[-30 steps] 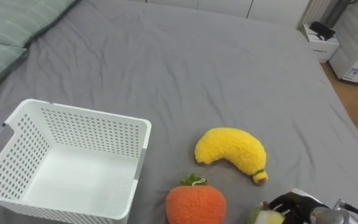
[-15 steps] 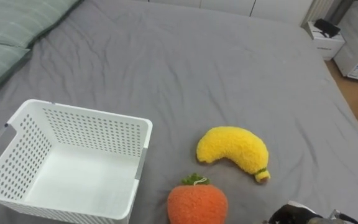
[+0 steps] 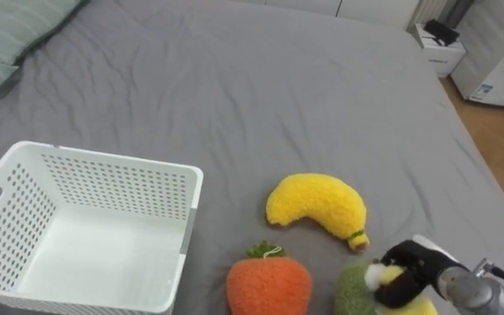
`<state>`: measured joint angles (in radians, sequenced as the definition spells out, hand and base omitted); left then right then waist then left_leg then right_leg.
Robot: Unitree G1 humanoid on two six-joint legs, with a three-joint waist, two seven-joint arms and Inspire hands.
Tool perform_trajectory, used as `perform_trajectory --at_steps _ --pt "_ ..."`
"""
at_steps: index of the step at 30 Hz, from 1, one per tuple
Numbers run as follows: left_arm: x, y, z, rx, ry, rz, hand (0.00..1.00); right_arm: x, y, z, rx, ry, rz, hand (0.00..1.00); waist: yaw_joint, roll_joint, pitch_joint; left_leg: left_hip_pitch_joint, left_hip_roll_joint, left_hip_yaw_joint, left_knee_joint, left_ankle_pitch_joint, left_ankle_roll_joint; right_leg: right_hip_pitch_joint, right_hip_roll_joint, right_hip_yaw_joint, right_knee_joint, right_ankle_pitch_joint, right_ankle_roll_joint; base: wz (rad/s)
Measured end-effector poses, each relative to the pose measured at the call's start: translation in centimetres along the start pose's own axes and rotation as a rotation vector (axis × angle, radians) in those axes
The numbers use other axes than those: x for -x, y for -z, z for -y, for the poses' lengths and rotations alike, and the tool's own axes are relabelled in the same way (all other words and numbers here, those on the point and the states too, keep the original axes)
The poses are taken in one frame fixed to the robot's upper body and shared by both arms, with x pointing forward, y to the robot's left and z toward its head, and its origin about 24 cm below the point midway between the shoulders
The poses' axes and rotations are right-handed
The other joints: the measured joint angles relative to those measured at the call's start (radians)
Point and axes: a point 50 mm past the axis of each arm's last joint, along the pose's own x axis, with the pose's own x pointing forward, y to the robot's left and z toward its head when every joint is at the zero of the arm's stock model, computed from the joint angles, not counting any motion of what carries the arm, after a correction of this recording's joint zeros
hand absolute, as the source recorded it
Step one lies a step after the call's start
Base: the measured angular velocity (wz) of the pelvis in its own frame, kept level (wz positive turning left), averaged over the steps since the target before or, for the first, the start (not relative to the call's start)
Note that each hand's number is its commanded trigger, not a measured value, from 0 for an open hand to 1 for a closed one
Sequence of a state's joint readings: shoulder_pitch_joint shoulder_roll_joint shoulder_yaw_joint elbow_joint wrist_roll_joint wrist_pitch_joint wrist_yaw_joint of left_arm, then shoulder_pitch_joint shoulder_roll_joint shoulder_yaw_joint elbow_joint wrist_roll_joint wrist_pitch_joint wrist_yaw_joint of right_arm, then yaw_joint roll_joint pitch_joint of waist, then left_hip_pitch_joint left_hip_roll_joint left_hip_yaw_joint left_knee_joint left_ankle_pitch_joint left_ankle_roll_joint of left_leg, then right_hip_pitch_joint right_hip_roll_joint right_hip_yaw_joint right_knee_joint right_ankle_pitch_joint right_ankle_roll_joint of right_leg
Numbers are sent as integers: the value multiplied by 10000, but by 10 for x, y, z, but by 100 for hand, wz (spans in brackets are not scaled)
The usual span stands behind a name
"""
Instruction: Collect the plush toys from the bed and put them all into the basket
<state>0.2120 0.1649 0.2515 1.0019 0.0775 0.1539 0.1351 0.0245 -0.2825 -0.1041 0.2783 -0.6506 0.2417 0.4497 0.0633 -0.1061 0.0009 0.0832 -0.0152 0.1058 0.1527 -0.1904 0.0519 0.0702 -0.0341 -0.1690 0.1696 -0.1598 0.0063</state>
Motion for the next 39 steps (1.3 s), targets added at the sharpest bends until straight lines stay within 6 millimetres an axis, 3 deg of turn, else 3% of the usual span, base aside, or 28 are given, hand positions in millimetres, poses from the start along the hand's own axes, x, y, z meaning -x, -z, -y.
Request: perform_trajectory --at_steps 5,9,13,21,27,29,35,39 --pt "0 -3 -1 -4 3 73 0 17 -48 29 22 1326 2136 100 -33 -42 79 -79 0 1 -6 -1 1 -55 4 0 -2 -1 1 0" --pt "-1 -6 -1 -17 4 183 0 25 -78 45 -8 1862 3398 100 19 -76 58 -166 5 4 -2 1 0 -170 11 12 25 2 -3 0" --pt "-1 -11 0 2 58 308 0 32 -104 53 605 2024 4261 100 352 -65 63 -169 16 16 -2 2 -1 -176 12 4 34 12 -9 0" --pt "-2 -21 3 44 212 657 0 37 -149 50 1480 1270 5531 100 1167 -55 77 -216 23 -66 -13 1 -1 -181 -22 -247 136 12 -7 2" --pt "-2 -28 3 73 138 863 0 45 -180 37 2360 816 6507 100 1976 -281 111 -297 6 -350 22 18 -20 -166 -14 -471 121 12 -7 12" --pt "-2 -29 3 60 138 872 0 46 -189 30 2680 562 6743 100 2355 -329 121 -366 -15 -534 113 18 -19 -169 -42 -684 111 12 -8 19" --pt "-2 -34 4 -67 177 994 0 47 -217 17 3338 125 7379 100 2916 -346 169 -776 -152 -1134 369 41 -10 -152 -153 -1302 -15 9 -2 28" --pt "-2 -34 4 -114 173 926 0 49 -227 6 3785 -45 7433 96 3366 -394 181 -915 -173 -1282 371 51 -18 -172 -152 -1401 -27 9 -3 15"
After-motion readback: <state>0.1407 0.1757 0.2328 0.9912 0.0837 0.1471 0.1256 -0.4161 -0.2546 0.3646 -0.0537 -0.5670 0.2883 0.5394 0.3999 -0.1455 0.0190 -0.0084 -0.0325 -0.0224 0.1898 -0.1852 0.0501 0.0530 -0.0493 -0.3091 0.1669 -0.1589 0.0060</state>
